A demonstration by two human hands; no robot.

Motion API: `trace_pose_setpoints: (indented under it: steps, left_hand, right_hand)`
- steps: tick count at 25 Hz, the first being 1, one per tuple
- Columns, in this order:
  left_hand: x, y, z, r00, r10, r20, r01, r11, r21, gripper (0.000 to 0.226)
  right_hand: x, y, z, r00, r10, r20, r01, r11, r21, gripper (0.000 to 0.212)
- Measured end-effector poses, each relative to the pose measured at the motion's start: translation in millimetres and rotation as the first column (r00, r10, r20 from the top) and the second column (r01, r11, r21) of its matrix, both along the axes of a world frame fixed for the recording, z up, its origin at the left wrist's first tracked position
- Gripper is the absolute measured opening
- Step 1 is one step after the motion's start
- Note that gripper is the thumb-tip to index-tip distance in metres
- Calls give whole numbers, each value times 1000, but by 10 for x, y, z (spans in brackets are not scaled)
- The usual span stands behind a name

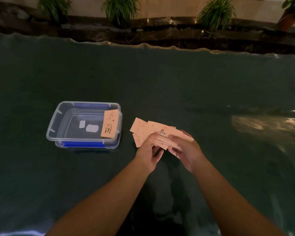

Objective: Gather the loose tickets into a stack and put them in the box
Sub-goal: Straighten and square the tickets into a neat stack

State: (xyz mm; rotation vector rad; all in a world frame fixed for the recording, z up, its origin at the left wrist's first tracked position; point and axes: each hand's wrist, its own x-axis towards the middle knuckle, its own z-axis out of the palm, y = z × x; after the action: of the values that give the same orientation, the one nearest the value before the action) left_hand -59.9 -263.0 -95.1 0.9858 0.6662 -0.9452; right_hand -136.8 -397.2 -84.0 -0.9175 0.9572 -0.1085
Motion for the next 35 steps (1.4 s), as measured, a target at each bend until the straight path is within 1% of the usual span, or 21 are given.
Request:
trace_pose_setpoints:
  steps: [3, 5, 6, 8, 10, 11, 13, 14, 15, 17, 19, 21, 22, 25, 28, 30, 32, 34, 35]
  left_hand:
    - [222, -62, -60, 999, -25, -28, 27, 994, 110, 47]
    - [359, -58, -78, 993, -99, -66, 111, 968, 223, 54]
    - [417, -39, -81, 983, -166, -76, 181, 943, 280, 61]
    - [529, 31, -82, 938, -337, -84, 343, 859, 381, 76]
    - [613, 139, -63, 886, -452, -107, 449, 773, 449, 94]
    - [657, 192, -65, 879, -461, -117, 457, 750, 477, 104]
    - [737, 252, -88, 893, -440, -92, 414, 724, 552, 127]
    - [762, 245, -110, 893, -446, -54, 383, 692, 611, 136]
    - [786, 211, -135, 880, -475, -14, 356, 638, 682, 143]
    - [816, 110, -150, 823, -567, 40, 318, 518, 794, 143]
    - [806, 21, -164, 752, -656, 69, 310, 443, 841, 136]
    - [772, -22, -238, 665, -742, 81, 313, 375, 873, 127]
    - [745, -31, -276, 644, -759, 99, 308, 375, 874, 121]
    - [659, -73, -307, 674, -718, 174, 289, 472, 833, 103]
    - [646, -94, -243, 669, -724, 168, 308, 475, 824, 93]
    - [683, -61, -181, 707, -692, 147, 344, 518, 783, 93]
    - [704, 17, -123, 763, -635, 120, 387, 598, 702, 100]
    - [675, 115, -87, 793, -598, 118, 401, 657, 638, 102]
    - [659, 162, -95, 803, -580, 135, 394, 687, 610, 99]
  right_hand:
    - [240, -68, -110, 999, 27, -47, -26, 999, 28, 67]
    - [324, -61, -202, 995, 37, -91, -34, 999, 34, 61]
    - [351, -70, -235, 994, 33, -107, -30, 999, 31, 60]
    - [395, -104, -288, 990, 34, -136, -33, 999, 12, 60]
    - [400, -149, -292, 985, 57, -161, -60, 998, -15, 63]
    - [397, -171, -287, 982, 69, -175, -75, 997, -26, 63]
    - [381, -203, -295, 978, 86, -189, -94, 995, -32, 64]
    - [374, -212, -301, 978, 89, -187, -95, 995, -26, 64]
    - [378, -219, -306, 979, 93, -181, -98, 995, -19, 65]
    - [394, -223, -321, 981, 104, -164, -107, 994, -10, 68]
    - [415, -214, -325, 983, 106, -153, -108, 994, -4, 70]
    - [447, -195, -327, 985, 91, -148, -91, 996, 3, 68]
    - [464, -181, -331, 986, 83, -147, -83, 997, 4, 66]
    - [511, -110, -346, 983, 76, -165, -79, 997, -16, 56]
    - [532, -26, -350, 979, 87, -184, -102, 992, -75, 55]
    - [566, 3, -341, 974, 104, -202, -129, 985, -115, 57]
    - [599, 34, -309, 956, 128, -264, -167, 977, -130, 54]
    - [555, 68, -281, 929, 170, -330, -216, 970, -110, 49]
    - [499, 83, -281, 926, 193, -325, -231, 970, -80, 48]
